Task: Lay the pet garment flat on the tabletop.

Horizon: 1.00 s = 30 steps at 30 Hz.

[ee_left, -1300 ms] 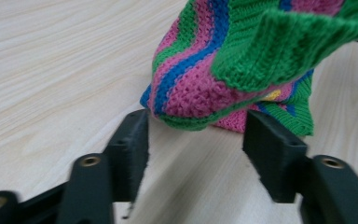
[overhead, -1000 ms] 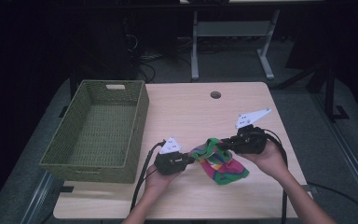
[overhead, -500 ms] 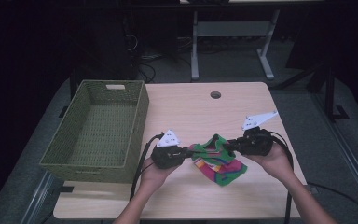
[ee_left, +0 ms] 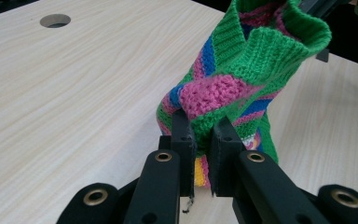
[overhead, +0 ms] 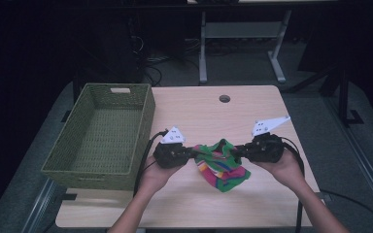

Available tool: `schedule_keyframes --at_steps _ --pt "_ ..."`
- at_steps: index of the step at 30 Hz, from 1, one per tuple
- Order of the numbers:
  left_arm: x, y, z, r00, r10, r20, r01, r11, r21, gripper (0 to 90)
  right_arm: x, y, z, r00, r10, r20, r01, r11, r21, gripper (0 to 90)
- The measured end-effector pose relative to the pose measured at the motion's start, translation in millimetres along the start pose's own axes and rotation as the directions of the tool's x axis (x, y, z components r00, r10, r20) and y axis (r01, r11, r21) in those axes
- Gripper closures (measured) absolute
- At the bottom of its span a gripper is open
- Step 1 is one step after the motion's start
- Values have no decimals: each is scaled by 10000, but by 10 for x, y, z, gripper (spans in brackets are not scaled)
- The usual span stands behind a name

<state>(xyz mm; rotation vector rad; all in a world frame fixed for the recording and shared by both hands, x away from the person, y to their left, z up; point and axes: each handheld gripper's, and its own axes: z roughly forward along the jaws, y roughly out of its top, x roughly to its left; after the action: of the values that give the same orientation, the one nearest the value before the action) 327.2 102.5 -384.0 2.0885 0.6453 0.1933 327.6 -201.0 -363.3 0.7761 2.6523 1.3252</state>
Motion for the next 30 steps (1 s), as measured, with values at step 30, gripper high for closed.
schedule_keyframes --at_steps 30 --pt "514 239 682 9915 -907 -934 1006 9892 1066 812 -780 -21 332 9789 1589 1282 -1643 9859 325 797"
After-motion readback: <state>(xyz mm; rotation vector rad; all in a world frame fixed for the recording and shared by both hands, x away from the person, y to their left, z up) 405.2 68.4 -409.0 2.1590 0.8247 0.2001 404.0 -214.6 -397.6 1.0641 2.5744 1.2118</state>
